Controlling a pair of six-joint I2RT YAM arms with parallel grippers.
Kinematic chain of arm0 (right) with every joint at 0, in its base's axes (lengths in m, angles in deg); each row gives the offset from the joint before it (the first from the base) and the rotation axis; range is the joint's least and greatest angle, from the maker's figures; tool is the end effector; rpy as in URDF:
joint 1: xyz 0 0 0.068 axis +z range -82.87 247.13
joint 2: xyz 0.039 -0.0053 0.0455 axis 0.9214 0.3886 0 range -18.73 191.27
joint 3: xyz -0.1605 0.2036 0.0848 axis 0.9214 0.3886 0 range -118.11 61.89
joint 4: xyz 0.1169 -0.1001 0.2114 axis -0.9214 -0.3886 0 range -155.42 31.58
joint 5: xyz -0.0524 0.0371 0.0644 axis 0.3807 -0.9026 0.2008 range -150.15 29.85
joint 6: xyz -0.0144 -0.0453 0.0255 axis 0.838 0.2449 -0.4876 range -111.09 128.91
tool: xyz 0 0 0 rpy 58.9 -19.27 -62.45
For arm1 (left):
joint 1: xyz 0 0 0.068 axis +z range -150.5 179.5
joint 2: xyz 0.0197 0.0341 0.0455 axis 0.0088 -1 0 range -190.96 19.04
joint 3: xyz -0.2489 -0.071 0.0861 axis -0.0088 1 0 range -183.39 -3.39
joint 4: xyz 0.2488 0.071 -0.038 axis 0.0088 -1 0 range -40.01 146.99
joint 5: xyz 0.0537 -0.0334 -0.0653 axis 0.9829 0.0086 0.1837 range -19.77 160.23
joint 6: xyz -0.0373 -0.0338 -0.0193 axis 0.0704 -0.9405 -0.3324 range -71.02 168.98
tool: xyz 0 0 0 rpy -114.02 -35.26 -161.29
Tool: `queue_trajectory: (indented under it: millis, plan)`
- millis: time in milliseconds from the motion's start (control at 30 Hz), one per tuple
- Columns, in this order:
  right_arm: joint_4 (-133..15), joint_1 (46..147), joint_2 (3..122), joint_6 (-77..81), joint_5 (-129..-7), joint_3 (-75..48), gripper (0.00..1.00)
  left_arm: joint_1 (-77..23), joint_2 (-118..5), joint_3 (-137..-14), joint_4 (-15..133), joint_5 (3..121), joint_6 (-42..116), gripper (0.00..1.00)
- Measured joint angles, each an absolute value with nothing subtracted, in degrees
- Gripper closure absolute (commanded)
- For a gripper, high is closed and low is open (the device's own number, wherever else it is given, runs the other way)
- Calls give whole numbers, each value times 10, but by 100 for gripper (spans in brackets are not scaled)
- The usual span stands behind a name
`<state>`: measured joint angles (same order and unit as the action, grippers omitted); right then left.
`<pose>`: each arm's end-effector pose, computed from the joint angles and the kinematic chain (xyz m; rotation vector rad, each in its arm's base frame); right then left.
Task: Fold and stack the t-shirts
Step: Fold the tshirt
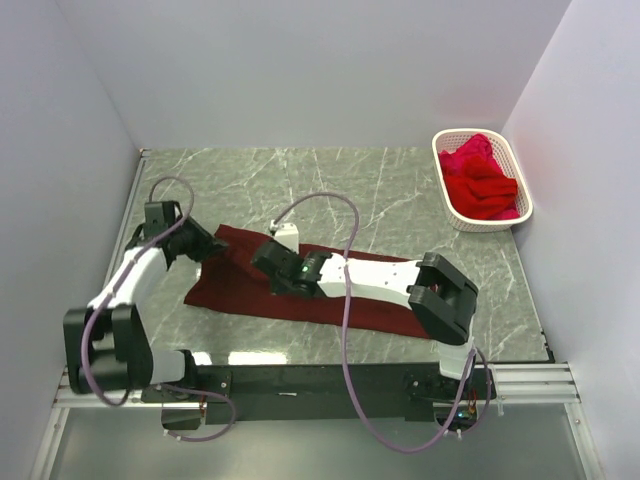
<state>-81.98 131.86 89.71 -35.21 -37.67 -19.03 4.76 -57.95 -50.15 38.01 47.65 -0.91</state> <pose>0.1898 0.3702 0.2207 -0.2643 2.3989 0.4137 0.2724 0.0115 0.2183 -0.9954 2.3084 -0.8171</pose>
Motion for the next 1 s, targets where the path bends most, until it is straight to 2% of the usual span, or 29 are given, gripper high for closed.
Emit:
queue_trajectory:
  millis: [433,533,600,1000]
  plan:
    - [-797,1330,894,-374,-442,-125,100,48,-443,-355,334,507,-1,94]
    - [-791,1331,894,-375,-448,-120,100,48,-415,-342,320,518,-4,95]
    - [-791,1331,894,-377,-449,-118,100,48,-401,-335,317,522,-8,99]
    - [-800,1331,872,-379,-448,-97,100,48,-345,-337,256,552,-47,99]
